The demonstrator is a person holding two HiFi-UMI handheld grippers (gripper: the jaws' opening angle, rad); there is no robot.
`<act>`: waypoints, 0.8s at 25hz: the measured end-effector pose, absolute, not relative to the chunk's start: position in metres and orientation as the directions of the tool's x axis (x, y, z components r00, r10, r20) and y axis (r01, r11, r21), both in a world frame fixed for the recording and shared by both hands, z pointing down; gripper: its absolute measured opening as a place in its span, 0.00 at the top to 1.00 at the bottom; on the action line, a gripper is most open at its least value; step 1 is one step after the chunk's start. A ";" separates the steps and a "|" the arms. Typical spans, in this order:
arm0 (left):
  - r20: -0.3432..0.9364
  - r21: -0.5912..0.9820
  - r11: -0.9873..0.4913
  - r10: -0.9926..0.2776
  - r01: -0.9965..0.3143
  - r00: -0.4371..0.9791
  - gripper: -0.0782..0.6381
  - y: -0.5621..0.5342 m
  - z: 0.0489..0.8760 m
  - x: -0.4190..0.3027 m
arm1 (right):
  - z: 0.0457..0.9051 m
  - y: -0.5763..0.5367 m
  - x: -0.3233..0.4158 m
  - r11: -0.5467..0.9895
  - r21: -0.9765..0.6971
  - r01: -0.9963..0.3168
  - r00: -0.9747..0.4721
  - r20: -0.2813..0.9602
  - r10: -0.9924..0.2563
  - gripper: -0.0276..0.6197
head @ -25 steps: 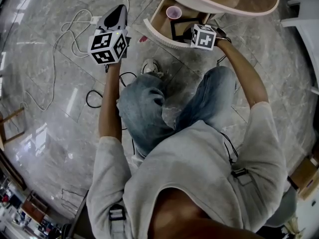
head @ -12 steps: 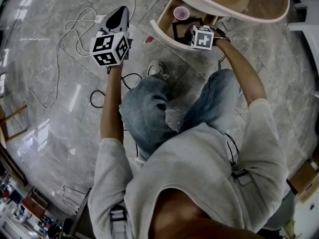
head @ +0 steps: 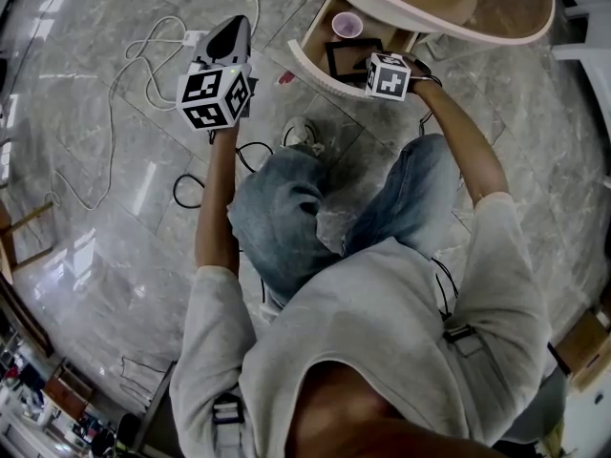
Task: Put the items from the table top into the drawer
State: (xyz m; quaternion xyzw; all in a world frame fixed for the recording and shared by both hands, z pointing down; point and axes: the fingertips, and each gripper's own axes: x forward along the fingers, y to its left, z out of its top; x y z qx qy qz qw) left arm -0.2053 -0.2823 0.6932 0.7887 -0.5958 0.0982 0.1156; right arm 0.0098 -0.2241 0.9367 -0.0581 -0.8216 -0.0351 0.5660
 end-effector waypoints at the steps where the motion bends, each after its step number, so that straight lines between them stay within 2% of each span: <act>1: 0.292 0.065 -0.261 -0.918 -0.963 0.269 0.87 -0.281 0.693 -0.206 | 0.937 -0.225 0.011 0.992 -0.005 0.124 -0.358 0.933 0.050 0.72; 11: 0.279 0.065 -0.267 -0.920 -0.961 0.275 0.87 -0.275 0.683 -0.196 | 0.889 -0.250 -0.003 0.990 0.105 -0.092 -0.545 0.827 -0.138 0.83; 16: 0.265 0.057 -0.274 -0.923 -0.960 0.280 0.87 -0.271 0.670 -0.187 | 0.839 -0.271 -0.015 0.948 0.142 -0.285 -0.638 0.709 -0.298 0.91; 20: 0.257 0.047 -0.277 -0.925 -0.960 0.279 0.87 -0.268 0.661 -0.182 | 0.798 -0.287 -0.013 0.875 0.095 -0.475 -0.691 0.576 -0.437 0.92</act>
